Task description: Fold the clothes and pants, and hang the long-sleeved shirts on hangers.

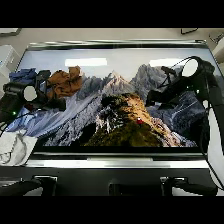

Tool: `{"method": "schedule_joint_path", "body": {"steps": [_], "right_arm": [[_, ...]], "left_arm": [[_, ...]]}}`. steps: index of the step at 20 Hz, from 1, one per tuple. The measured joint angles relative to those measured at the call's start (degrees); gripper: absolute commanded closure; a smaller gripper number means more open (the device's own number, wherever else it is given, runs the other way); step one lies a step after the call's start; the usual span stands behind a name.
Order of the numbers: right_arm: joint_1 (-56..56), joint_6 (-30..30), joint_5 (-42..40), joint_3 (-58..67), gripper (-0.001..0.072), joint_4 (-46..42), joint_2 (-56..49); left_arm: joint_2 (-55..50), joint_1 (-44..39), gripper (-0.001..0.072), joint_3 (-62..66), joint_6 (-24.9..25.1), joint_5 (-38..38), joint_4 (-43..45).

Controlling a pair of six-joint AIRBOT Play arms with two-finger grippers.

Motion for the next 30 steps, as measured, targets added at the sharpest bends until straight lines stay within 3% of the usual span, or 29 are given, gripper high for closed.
{"method": "schedule_joint_path", "body": {"steps": [15, 19, 24, 26, 27, 30], "right_arm": [[0.0, 0.0, -0.7, 0.0, 0.0039, 0.0, 0.0], [0.0, 0.0, -7.8, 0.0, 0.0039, 0.0, 0.0], [0.0, 0.0, -18.2, 0.0, 0.0028, -3.3, 0.0], [0.0, 0.0, -23.6, 0.0, 0.0032, -4.9, 0.0], [0.0, 0.0, -26.3, 0.0, 0.0032, -5.4, 0.0], [0.0, -0.1, -32.5, 0.0, 0.0038, -6.4, -0.2]], "left_arm": [[0.0, 0.0, 0.0011, 0.0, 0.0, 0.5, 0.0], [-0.5, 0.0, 0.0012, -0.1, 0.0, 8.2, 0.0], [-2.1, 0.0, 0.0011, 0.1, -1.0, 30.6, -0.2], [-5.4, 2.4, 0.0011, 3.1, -5.1, 39.1, -0.3], [-8.4, 4.7, 0.0011, 6.3, -8.7, 39.8, -0.4], [-20.4, 13.2, 0.0011, 18.4, -16.9, 31.4, -7.0]]}}
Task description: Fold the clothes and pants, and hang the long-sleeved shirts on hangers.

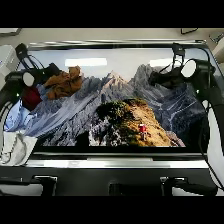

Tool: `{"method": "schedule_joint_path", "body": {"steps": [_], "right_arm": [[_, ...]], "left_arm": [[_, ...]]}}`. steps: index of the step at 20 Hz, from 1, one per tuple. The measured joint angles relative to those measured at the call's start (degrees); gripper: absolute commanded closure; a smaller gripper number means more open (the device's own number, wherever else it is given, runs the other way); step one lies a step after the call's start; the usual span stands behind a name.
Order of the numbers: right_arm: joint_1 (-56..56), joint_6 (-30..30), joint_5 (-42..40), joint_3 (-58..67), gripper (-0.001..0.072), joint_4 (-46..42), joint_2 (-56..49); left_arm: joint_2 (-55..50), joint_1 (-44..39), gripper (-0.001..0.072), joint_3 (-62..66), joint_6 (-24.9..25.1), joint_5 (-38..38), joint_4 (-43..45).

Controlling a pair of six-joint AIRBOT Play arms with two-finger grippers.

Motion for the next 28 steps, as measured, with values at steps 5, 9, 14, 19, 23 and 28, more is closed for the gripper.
{"method": "schedule_joint_path", "body": {"steps": [5, 9, 14, 19, 23, 28], "right_arm": [[0.0, 0.0, 0.0, 0.0, 0.0038, -0.5, -1.0], [0.0, 0.0, 1.7, 0.0, 0.0038, -0.7, -1.7], [0.0, -1.4, 4.5, 0.0, 0.0038, -0.9, -0.9], [0.0, -4.8, 5.6, 2.1, 0.0039, -5.0, 4.8], [0.0, -5.4, 6.4, 3.4, 0.0039, -9.0, 12.3], [0.0, -5.2, 12.6, 3.8, 0.0039, -11.7, 20.4]], "left_arm": [[-16.9, 8.9, 0.001, 11.0, -0.5, -12.5, -23.1], [-22.9, 8.9, 0.0429, 13.0, 1.4, -11.6, -31.7], [-22.2, 6.1, 0.0688, 13.6, 13.9, -4.0, -42.5], [-4.8, 0.6, 0.0688, 13.8, 35.4, -3.8, -45.0], [13.0, -8.4, 0.0688, 12.5, 38.5, -12.9, -31.5], [26.4, -24.8, 0.0687, -0.2, 31.6, -21.4, -20.7]]}}
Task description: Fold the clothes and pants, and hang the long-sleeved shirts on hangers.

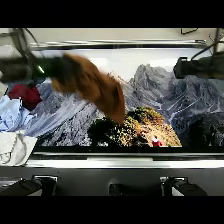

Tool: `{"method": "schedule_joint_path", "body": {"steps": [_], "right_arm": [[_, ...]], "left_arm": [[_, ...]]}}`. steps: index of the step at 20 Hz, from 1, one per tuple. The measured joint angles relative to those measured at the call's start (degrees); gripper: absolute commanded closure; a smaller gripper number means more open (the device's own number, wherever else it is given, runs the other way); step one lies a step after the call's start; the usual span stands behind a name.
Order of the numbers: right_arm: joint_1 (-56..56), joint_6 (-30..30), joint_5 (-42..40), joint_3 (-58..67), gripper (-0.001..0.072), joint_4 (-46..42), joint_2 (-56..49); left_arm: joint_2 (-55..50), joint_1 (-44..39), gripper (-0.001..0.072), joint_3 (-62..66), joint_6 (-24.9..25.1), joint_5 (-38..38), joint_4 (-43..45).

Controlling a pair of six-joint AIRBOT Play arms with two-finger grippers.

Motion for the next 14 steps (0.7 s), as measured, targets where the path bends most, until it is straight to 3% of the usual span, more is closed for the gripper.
{"method": "schedule_joint_path", "body": {"steps": [4, 5, 6, 7, 10, 14], "right_arm": [[0.0, 2.0, 8.0, -0.1, 0.0039, -1.0, 1.4], [0.0, 2.4, 9.8, -0.2, 0.0038, -1.0, 0.9], [0.0, 2.9, 11.6, -0.2, 0.0035, -1.0, 0.1], [0.0, 3.1, 13.0, -0.3, 0.0029, -0.9, -0.9], [0.0, 3.7, 15.7, -2.7, 0.0028, 3.1, -4.8], [0.0, 2.1, 17.0, -13.3, 0.0015, 12.3, -8.9]], "left_arm": [[1.2, -10.8, 0.0684, -18.2, -7.4, 4.2, 2.3], [0.4, -12.2, 0.0523, -22.6, -9.8, 6.2, 2.6], [-0.8, -13.0, 0.0067, -26.6, -13.0, 8.1, 3.0], [-2.1, -13.2, 0.0007, -29.4, -15.6, 9.7, 2.7], [-4.9, -9.7, 0.0009, -32.3, -17.3, 10.1, -1.5], [-4.8, 2.7, 0.001, -27.2, -10.0, 0.2, -2.8]]}}
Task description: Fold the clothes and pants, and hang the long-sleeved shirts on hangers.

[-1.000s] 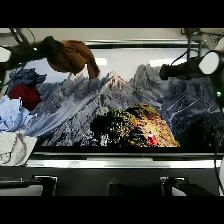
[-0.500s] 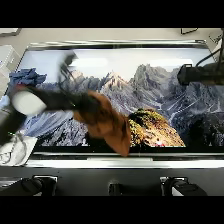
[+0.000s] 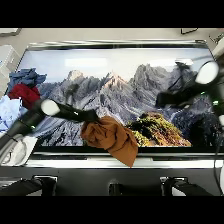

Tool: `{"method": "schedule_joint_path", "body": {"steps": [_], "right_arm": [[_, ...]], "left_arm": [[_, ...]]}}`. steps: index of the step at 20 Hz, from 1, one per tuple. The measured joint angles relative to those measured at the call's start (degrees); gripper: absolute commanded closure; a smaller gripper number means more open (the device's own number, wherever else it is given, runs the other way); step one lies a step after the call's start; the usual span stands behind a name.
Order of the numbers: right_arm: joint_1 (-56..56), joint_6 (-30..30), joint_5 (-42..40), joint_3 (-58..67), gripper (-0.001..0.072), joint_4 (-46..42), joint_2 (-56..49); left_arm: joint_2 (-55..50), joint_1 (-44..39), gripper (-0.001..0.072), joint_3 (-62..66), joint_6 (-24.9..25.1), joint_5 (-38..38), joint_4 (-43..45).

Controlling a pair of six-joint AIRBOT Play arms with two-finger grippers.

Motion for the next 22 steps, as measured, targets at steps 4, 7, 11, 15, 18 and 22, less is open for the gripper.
{"method": "schedule_joint_path", "body": {"steps": [4, 7, 11, 15, 18, 22], "right_arm": [[0.0, -2.6, -0.4, -15.6, 0.0002, 6.9, -1.2], [0.0, -4.3, -1.8, -25.8, 0.0002, 10.2, -1.5], [0.0, -5.4, -3.7, -33.6, 0.0001, 14.7, -1.6], [0.0, -6.6, -5.2, -36.8, 0.0001, 19.3, -1.6], [0.0, -6.7, -6.5, -37.8, 0.0002, 21.2, -1.6], [0.5, -6.3, -9.7, -38.5, 0.0023, 22.4, -1.7]], "left_arm": [[0.3, 14.7, 0.001, -1.3, 5.4, -11.6, 1.1], [0.4, 19.9, 0.001, -9.1, 9.1, -13.6, -3.6], [-0.7, 19.0, 0.0011, -20.4, 15.3, -5.9, -15.7], [-3.3, 15.0, 0.0077, -25.3, 20.5, 1.7, -25.7], [-4.5, 12.7, 0.0687, -26.5, 22.6, 7.3, -29.0], [-4.5, 11.6, 0.0685, -27.0, 24.0, 10.4, -31.9]]}}
